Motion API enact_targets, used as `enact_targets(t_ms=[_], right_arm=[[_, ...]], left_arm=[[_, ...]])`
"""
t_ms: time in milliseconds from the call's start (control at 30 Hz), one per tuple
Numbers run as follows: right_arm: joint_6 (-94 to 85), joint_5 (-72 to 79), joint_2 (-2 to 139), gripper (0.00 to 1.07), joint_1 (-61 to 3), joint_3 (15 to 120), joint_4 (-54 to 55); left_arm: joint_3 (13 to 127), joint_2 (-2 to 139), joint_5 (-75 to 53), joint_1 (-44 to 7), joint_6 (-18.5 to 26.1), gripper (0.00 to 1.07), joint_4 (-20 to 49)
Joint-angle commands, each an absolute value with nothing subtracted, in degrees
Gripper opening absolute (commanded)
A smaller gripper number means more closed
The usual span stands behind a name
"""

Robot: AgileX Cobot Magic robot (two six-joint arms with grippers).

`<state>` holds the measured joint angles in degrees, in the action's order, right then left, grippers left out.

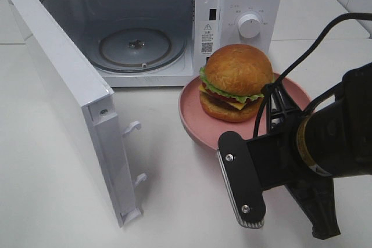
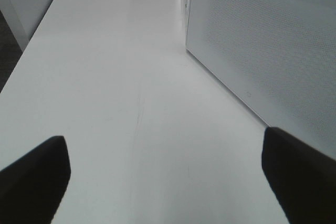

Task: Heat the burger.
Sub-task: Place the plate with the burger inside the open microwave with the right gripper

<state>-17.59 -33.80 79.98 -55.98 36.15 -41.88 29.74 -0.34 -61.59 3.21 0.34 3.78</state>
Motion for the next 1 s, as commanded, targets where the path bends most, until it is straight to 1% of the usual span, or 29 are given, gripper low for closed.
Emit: enact_targets(t_ms=[33,133,233,300,333,400,500,567,600,667,700,767,867,900,933,1000], right_arm=[[-22.7,-29.9,79.3,0.0,-56.0,36.3,-44.3],[-24.9,-28.7,79.3,0.0,-56.0,36.3,-44.1],[-27.8,-26.1,79.3,0.0,-54.3,36.3,-42.8],[-35.7,-23.1,79.3,0.0,-50.8,36.3,-37.9],[-35.7,-23.1,79.3,0.0,-50.8,36.3,-37.9],[-42.9,-21.4,79.3,0.0,-49.0,36.3,-34.3],[-44.9,-20.9,79.3,0.0,-48.5,36.3,-32.9],[-53.5,-18.4,79.3,0.0,-46.6,36.3,-27.5],[-53.5,-18.4,79.3,0.0,-46.6,36.3,-27.5],[-59.3,-17.6,79.3,0.0,-45.6,36.3,-24.4],[-59.3,-17.6,79.3,0.0,-45.6,36.3,-24.4],[-64.6,-17.2,79.3,0.0,-43.8,36.3,-20.7],[-66.7,-17.1,79.3,0.0,-43.3,36.3,-19.4],[-71.3,-16.7,79.3,0.0,-42.2,36.4,-16.7],[-71.3,-16.7,79.3,0.0,-42.2,36.4,-16.7],[-78.4,-16.4,79.3,0.0,-40.1,37.6,-10.7]], left_arm=[[29.6,-0.7,-61.1,3.0,0.4,0.91,4.1],[29.6,-0.7,-61.1,3.0,0.4,0.91,4.1],[29.6,-0.7,-61.1,3.0,0.4,0.91,4.1],[29.6,-0.7,-61.1,3.0,0.4,0.91,4.1],[29.6,-0.7,-61.1,3.0,0.4,0.91,4.1],[29.6,-0.7,-61.1,3.0,0.4,0.91,4.1],[29.6,-0.7,-61.1,3.0,0.4,0.91,4.1],[29.6,-0.7,-61.1,3.0,0.4,0.91,4.1],[29.6,-0.7,-61.1,3.0,0.4,0.91,4.1],[29.6,-0.7,-61.1,3.0,0.4,0.91,4.1],[29.6,-0.7,-61.1,3.0,0.4,0.91,4.1],[29.6,-0.7,-61.1,3.0,0.4,0.91,4.1],[29.6,-0.7,-61.1,3.0,0.4,0.91,4.1],[29.6,-0.7,-61.1,3.0,0.4,0.91,4.1],[29.6,-0.7,-61.1,3.0,0.4,0.91,4.1],[29.6,-0.7,-61.1,3.0,0.4,0.91,4.1]])
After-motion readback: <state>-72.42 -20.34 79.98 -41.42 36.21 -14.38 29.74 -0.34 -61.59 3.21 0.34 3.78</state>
